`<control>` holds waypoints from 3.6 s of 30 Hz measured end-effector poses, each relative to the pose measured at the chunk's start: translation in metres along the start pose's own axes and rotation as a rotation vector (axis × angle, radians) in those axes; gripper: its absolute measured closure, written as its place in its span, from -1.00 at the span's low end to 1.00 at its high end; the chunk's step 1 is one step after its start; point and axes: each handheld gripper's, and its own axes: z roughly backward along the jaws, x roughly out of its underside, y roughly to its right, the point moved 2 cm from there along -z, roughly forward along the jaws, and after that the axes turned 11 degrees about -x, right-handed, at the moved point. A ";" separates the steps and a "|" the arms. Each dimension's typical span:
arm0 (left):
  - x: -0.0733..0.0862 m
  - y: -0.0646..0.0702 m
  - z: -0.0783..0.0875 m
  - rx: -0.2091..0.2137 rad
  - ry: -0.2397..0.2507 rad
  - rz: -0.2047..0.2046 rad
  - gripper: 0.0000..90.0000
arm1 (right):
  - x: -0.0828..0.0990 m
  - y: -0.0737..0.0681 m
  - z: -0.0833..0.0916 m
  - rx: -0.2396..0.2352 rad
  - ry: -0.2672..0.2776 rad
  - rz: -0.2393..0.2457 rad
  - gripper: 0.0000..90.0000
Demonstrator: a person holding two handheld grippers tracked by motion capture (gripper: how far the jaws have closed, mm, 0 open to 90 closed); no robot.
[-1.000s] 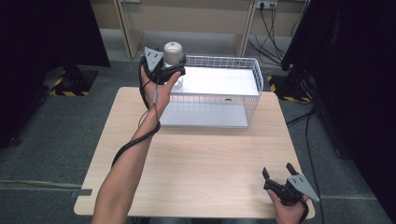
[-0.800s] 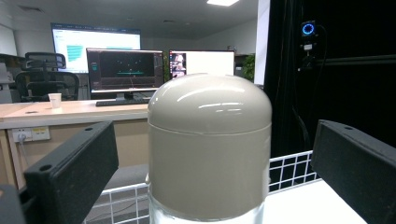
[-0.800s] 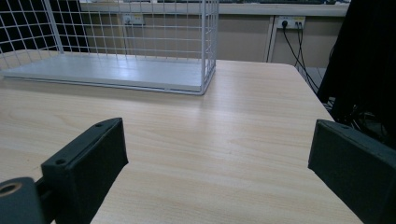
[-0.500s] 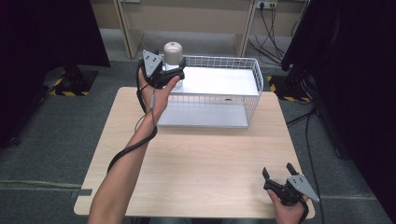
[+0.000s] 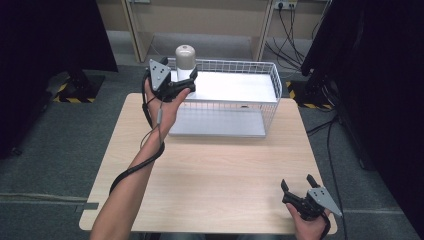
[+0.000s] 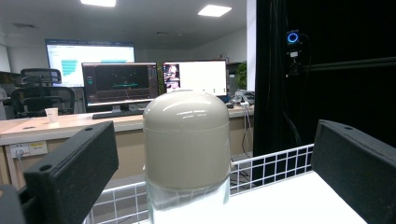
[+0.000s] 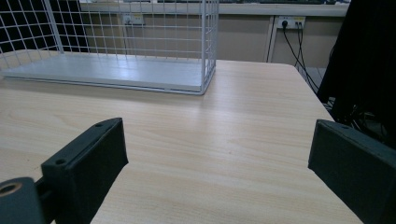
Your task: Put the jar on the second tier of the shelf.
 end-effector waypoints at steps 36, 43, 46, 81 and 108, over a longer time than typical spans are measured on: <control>0.021 -0.006 0.050 0.062 -0.014 -0.007 -1.00 | 0.000 -0.001 0.000 0.003 0.000 0.007 -0.90; 0.026 -0.007 0.061 0.070 -0.008 -0.010 -1.00 | 0.000 -0.001 0.000 0.004 -0.001 0.007 -0.90; 0.029 -0.008 0.065 0.073 -0.012 -0.010 -1.00 | 0.000 -0.001 0.000 0.005 0.000 0.008 -0.90; 0.069 -0.011 0.111 0.103 -0.044 -0.020 -1.00 | 0.000 -0.001 0.000 0.008 0.002 0.014 -0.90; 0.111 -0.019 0.147 0.110 -0.098 0.007 -1.00 | 0.000 -0.001 0.000 0.010 0.004 0.018 -0.90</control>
